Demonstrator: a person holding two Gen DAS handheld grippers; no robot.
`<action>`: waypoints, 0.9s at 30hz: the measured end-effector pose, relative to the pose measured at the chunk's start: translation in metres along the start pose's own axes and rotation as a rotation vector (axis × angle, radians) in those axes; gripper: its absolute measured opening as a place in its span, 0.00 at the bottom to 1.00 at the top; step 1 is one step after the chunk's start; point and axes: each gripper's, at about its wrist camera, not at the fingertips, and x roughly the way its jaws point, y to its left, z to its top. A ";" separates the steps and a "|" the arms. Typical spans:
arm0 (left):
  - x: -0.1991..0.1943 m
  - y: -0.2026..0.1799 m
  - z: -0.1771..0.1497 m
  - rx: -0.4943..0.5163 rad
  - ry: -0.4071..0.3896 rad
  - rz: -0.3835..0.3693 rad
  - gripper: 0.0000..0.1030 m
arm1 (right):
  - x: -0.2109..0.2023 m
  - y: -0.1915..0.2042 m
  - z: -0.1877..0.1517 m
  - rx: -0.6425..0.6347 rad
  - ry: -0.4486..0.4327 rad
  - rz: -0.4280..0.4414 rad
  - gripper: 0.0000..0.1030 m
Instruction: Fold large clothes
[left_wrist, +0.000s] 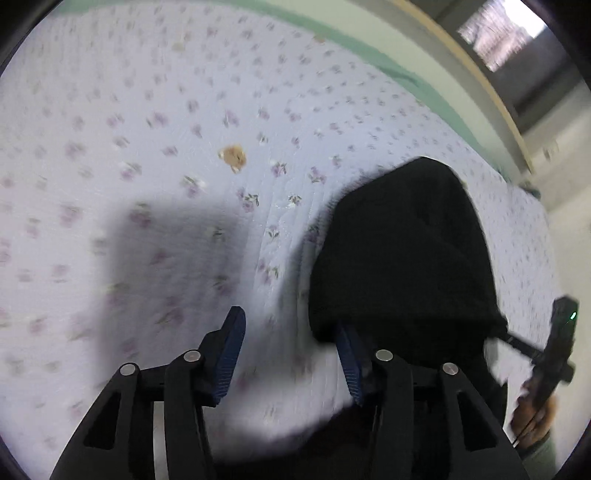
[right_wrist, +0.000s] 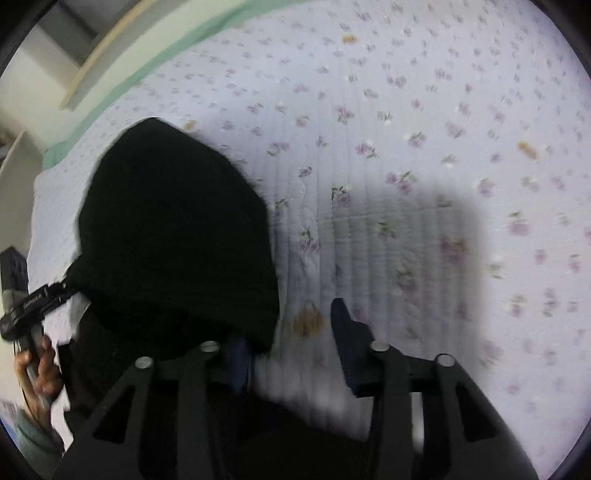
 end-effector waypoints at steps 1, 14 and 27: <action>-0.015 -0.001 -0.004 0.017 -0.012 -0.009 0.49 | -0.014 0.003 -0.005 -0.028 -0.008 0.015 0.54; 0.030 -0.053 0.036 0.061 0.030 -0.115 0.55 | 0.027 0.043 0.039 -0.097 0.007 0.024 0.59; -0.007 -0.064 0.036 0.213 -0.044 -0.130 0.57 | 0.033 0.040 0.052 -0.174 0.048 0.052 0.63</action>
